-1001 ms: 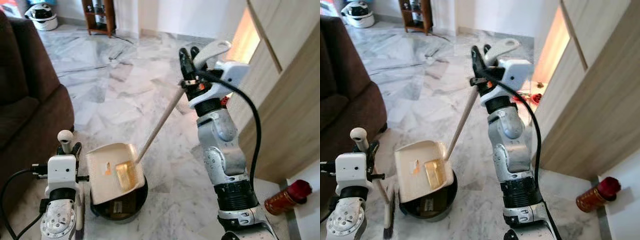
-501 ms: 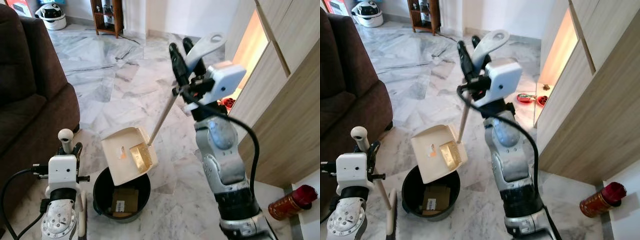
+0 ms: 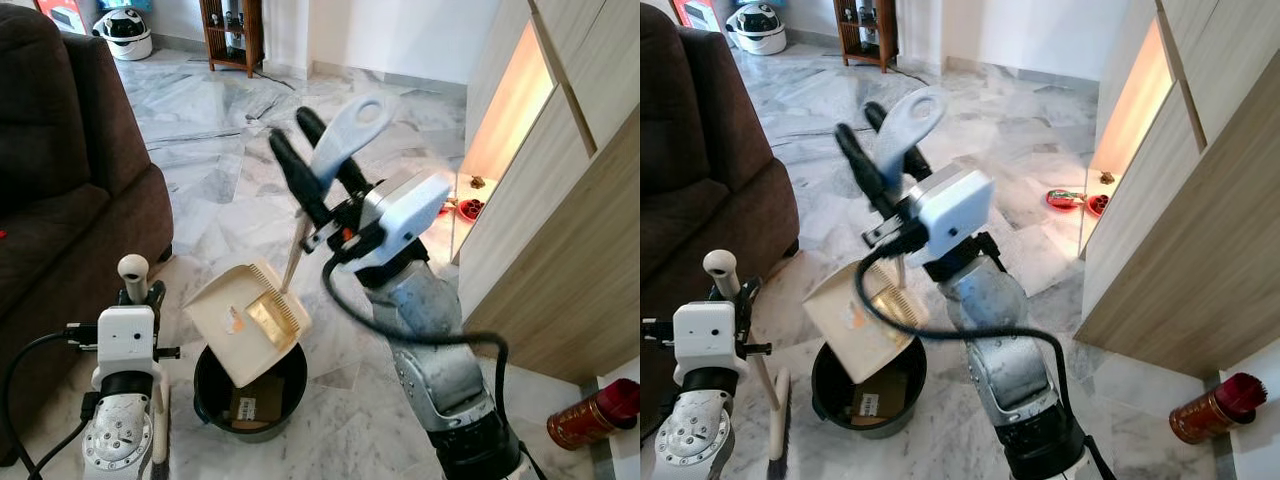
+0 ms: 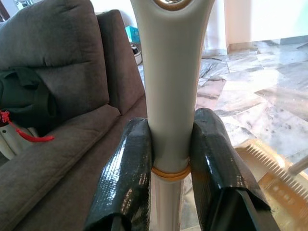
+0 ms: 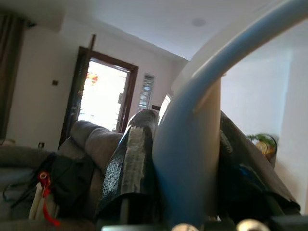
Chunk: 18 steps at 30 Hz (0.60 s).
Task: Sweep floor
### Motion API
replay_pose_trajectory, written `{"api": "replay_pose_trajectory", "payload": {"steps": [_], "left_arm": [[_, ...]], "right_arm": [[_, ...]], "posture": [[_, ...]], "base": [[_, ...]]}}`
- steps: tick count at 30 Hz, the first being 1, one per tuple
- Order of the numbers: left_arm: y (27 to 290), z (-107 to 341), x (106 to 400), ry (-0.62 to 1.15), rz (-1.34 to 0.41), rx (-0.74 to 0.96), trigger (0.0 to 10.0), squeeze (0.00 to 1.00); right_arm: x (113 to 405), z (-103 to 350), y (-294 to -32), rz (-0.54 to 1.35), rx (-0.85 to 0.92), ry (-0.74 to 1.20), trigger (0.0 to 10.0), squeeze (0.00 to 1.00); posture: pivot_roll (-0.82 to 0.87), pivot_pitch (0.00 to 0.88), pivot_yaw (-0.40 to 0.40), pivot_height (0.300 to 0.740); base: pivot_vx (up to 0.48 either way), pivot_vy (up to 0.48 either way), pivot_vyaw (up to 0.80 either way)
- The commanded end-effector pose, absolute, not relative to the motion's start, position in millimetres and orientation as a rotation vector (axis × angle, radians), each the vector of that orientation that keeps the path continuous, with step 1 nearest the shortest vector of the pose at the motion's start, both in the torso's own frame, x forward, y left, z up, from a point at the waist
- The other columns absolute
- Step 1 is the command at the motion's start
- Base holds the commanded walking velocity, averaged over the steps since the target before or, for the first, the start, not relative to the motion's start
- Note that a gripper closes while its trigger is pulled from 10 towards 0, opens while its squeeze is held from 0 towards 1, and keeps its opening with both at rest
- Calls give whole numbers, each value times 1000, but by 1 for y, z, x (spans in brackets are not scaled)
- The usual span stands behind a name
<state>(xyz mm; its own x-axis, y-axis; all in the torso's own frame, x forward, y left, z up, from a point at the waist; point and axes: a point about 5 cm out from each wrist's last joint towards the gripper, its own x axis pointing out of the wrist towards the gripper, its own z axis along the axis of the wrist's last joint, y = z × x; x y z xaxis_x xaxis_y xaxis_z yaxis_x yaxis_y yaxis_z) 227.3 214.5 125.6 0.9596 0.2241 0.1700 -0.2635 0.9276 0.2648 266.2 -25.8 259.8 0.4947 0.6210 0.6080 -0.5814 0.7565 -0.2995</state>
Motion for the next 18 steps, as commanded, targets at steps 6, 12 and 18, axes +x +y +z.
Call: {"api": "replay_pose_trajectory", "payload": {"steps": [6,12,18], "left_arm": [[212,131,229,-177,229,309,10000,0],[213,130,229,-176,228,309,10000,0],[212,129,230,-176,225,308,10000,0]], "right_arm": [[245,277,-23,759,-82,-899,10000,0],[236,274,-18,798,-153,-933,10000,0],[227,269,-12,866,-244,-958,10000,0]], "posture": [[68,103,-12,740],[64,103,-12,740],[60,99,-14,740]], "base": [[0,0,0],[0,0,0],[0,0,0]]}}
